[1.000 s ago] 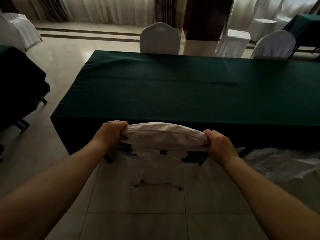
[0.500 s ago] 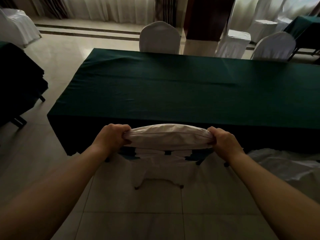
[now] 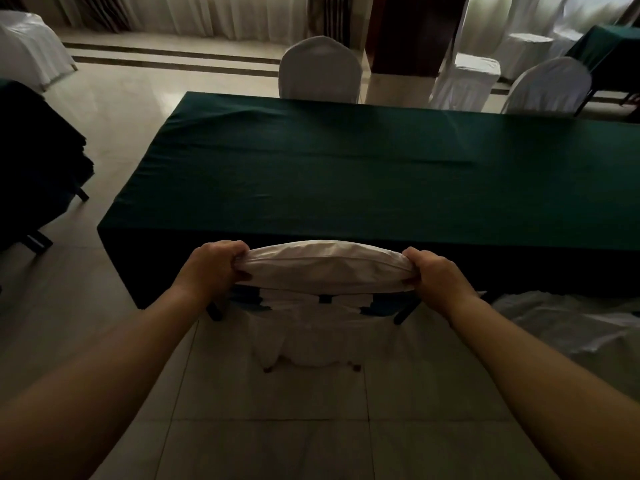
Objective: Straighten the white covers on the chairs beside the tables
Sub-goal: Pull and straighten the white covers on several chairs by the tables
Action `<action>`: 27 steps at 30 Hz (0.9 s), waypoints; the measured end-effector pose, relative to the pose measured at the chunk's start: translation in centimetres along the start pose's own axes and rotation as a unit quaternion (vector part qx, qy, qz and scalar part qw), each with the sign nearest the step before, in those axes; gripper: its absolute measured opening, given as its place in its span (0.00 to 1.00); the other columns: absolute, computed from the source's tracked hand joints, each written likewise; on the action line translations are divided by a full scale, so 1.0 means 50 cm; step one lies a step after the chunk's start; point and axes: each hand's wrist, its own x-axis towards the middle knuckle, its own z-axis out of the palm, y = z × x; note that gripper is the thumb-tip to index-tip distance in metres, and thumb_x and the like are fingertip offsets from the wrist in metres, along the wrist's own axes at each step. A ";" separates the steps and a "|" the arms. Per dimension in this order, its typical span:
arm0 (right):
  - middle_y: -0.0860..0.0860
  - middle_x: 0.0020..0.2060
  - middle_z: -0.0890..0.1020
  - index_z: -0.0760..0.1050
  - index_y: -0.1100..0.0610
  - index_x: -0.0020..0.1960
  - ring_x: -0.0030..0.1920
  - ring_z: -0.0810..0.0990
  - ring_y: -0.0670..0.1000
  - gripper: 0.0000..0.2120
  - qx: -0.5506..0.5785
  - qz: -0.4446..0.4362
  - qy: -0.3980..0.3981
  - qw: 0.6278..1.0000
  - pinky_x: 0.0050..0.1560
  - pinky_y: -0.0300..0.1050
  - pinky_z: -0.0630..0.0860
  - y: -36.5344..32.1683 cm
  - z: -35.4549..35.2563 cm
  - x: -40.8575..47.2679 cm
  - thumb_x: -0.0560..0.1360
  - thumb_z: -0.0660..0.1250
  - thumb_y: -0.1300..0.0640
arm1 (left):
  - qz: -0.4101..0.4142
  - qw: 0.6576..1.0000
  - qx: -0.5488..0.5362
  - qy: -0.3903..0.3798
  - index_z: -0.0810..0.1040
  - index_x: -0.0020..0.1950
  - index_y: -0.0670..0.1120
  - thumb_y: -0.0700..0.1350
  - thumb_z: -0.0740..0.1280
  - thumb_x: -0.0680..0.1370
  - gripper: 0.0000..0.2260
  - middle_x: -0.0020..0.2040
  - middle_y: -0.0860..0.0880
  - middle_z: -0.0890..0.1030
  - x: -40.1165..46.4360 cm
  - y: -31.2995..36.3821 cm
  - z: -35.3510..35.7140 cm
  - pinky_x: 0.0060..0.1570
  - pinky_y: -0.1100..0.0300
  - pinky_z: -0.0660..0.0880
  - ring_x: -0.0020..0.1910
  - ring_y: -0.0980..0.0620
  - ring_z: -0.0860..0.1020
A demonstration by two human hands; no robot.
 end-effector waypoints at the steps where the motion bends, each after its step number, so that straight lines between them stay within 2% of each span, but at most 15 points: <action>1: 0.49 0.41 0.76 0.70 0.45 0.51 0.41 0.77 0.57 0.14 0.000 0.007 -0.006 1.000 0.41 0.50 0.74 -0.001 -0.002 -0.003 0.72 0.65 0.63 | 0.006 1.000 -0.002 -0.002 0.79 0.49 0.50 0.48 0.78 0.67 0.14 0.44 0.51 0.79 0.000 -0.001 0.002 0.43 0.55 0.73 0.43 0.49 0.78; 4: 0.49 0.44 0.75 0.68 0.45 0.50 0.43 0.77 0.56 0.14 -0.010 0.029 -0.032 0.999 0.42 0.50 0.74 -0.014 -0.004 -0.004 0.72 0.66 0.61 | 0.026 0.999 -0.002 -0.026 0.79 0.51 0.51 0.50 0.78 0.67 0.16 0.45 0.51 0.80 0.001 -0.004 -0.004 0.43 0.54 0.74 0.44 0.48 0.79; 7: 0.48 0.47 0.75 0.67 0.44 0.54 0.48 0.77 0.55 0.15 0.006 0.044 -0.058 0.997 0.47 0.52 0.75 -0.029 -0.013 -0.013 0.70 0.69 0.52 | 0.051 0.997 -0.025 -0.051 0.75 0.58 0.57 0.61 0.77 0.64 0.25 0.49 0.57 0.79 0.007 0.007 -0.021 0.44 0.56 0.74 0.46 0.53 0.78; 10: 0.49 0.55 0.74 0.67 0.42 0.62 0.54 0.75 0.53 0.25 0.039 0.030 -0.027 0.998 0.53 0.54 0.76 -0.058 -0.019 -0.027 0.68 0.71 0.44 | 0.055 0.996 -0.032 -0.061 0.66 0.67 0.62 0.73 0.71 0.60 0.39 0.60 0.57 0.77 0.020 0.031 -0.046 0.52 0.53 0.74 0.56 0.53 0.76; 13: 0.50 0.66 0.70 0.62 0.45 0.72 0.63 0.72 0.53 0.35 0.047 0.003 0.022 0.999 0.60 0.54 0.73 -0.090 -0.029 -0.041 0.69 0.73 0.44 | 0.052 0.997 -0.045 -0.033 0.62 0.69 0.62 0.80 0.65 0.57 0.45 0.65 0.51 0.75 0.039 0.058 -0.070 0.56 0.48 0.74 0.61 0.48 0.75; 16: 0.50 0.68 0.67 0.57 0.43 0.74 0.65 0.71 0.52 0.39 0.064 0.013 0.070 0.995 0.60 0.53 0.73 -0.103 -0.043 -0.072 0.69 0.72 0.40 | 0.080 0.995 -0.055 -0.020 0.61 0.69 0.62 0.81 0.64 0.57 0.45 0.67 0.51 0.73 0.057 0.096 -0.081 0.56 0.48 0.73 0.62 0.48 0.74; 20: 0.49 0.68 0.68 0.57 0.41 0.73 0.65 0.70 0.51 0.40 0.080 0.042 0.118 0.989 0.60 0.54 0.74 -0.095 -0.067 -0.129 0.67 0.69 0.35 | 0.150 0.987 -0.051 -0.035 0.61 0.70 0.62 0.80 0.64 0.59 0.44 0.67 0.51 0.73 0.074 0.167 -0.074 0.53 0.49 0.74 0.61 0.49 0.74; 27: 0.50 0.65 0.70 0.58 0.43 0.73 0.64 0.71 0.52 0.39 0.080 0.101 0.187 0.974 0.60 0.52 0.73 0.042 -0.155 -0.281 0.68 0.70 0.36 | 0.255 0.961 -0.078 -0.075 0.61 0.70 0.63 0.79 0.64 0.59 0.43 0.68 0.53 0.72 0.080 0.425 -0.005 0.52 0.53 0.73 0.61 0.50 0.74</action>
